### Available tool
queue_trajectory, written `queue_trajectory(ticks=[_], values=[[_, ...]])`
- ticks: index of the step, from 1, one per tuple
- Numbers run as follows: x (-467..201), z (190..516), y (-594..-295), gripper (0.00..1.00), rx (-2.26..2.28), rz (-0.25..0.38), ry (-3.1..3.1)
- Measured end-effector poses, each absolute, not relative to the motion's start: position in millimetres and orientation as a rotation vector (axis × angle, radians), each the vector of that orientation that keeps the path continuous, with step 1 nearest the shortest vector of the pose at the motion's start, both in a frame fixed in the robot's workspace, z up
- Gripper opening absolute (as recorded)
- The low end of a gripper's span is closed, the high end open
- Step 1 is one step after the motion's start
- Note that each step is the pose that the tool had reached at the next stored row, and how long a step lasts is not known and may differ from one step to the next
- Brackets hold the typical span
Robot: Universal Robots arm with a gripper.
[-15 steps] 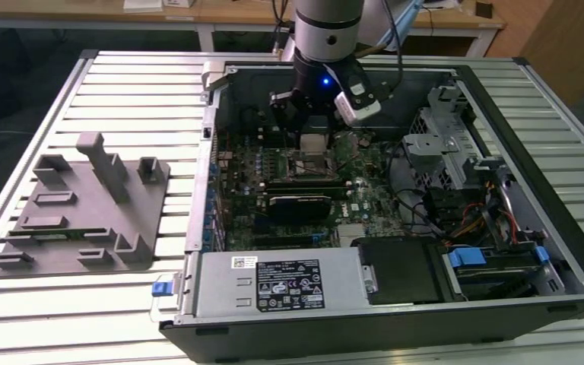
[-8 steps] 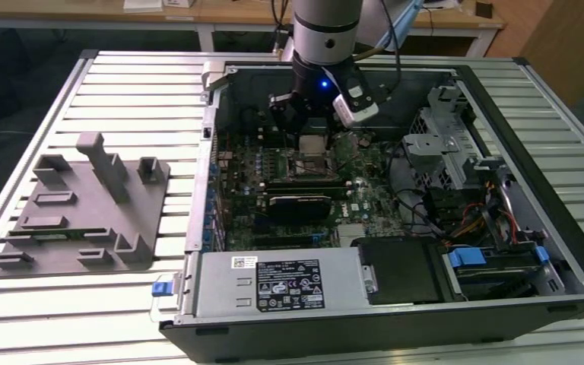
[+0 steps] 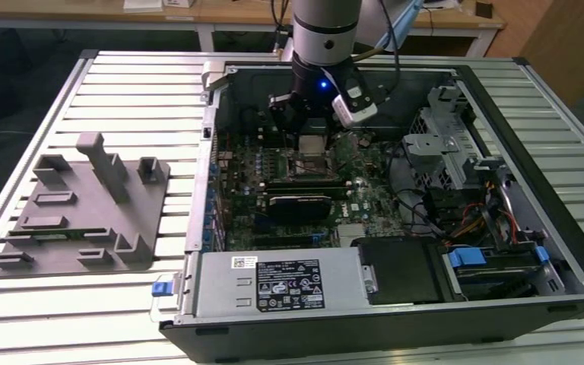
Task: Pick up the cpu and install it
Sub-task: 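Place the cpu into insertion slot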
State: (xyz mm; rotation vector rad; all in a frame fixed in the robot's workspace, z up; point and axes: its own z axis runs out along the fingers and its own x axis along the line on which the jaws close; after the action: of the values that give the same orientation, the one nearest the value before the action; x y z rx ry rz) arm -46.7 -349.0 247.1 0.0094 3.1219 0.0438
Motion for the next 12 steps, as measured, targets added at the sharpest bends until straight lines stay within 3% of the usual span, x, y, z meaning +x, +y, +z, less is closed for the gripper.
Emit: queue_trajectory(ticks=[12], values=[[-46.7, 247.0, -348.8, 0.54, 0.037, 0.044, 3.122]])
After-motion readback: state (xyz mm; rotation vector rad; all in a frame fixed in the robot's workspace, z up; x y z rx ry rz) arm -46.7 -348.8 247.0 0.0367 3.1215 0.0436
